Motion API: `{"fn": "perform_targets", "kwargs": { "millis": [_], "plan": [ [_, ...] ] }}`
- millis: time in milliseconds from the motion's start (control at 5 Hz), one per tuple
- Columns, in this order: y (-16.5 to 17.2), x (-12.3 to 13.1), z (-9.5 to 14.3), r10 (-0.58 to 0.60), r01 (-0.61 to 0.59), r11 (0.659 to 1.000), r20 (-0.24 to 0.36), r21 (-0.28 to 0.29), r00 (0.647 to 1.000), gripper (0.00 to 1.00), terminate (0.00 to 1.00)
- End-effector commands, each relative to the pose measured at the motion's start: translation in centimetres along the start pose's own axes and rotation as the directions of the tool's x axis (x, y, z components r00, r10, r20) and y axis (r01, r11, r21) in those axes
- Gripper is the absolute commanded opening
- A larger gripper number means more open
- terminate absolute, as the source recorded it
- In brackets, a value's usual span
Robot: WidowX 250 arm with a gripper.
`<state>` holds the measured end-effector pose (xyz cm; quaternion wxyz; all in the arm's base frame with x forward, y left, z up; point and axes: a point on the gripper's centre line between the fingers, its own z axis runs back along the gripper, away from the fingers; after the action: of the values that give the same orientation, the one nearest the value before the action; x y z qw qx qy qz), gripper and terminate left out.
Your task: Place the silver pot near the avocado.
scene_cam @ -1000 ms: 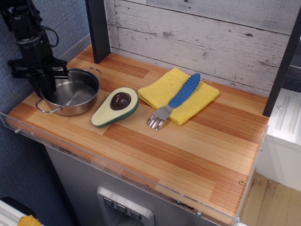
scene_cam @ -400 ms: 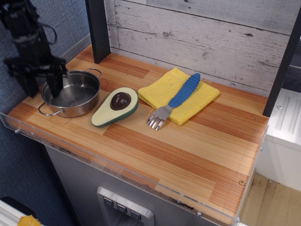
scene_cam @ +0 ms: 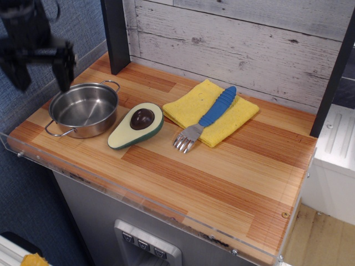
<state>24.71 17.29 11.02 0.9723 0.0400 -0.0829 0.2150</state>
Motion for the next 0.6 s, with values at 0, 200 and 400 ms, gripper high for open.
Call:
{"fn": "perform_targets", "kwargs": {
  "millis": [0, 200, 400],
  "plan": [
    [-8.4, -1.5, 4.7, -0.094, 0.096, 0.994, 0.045, -0.06, 0.995, 1.0, 0.0],
    [-14.4, -1.2, 3.0, -0.301, 0.304, 0.945, 0.043, -0.12, 0.953, 1.0, 0.0],
    [-19.6, -1.7, 1.7, -0.43, 0.429, 0.896, 0.019, -0.113, 0.903, 1.0, 0.0]
  ]
}}
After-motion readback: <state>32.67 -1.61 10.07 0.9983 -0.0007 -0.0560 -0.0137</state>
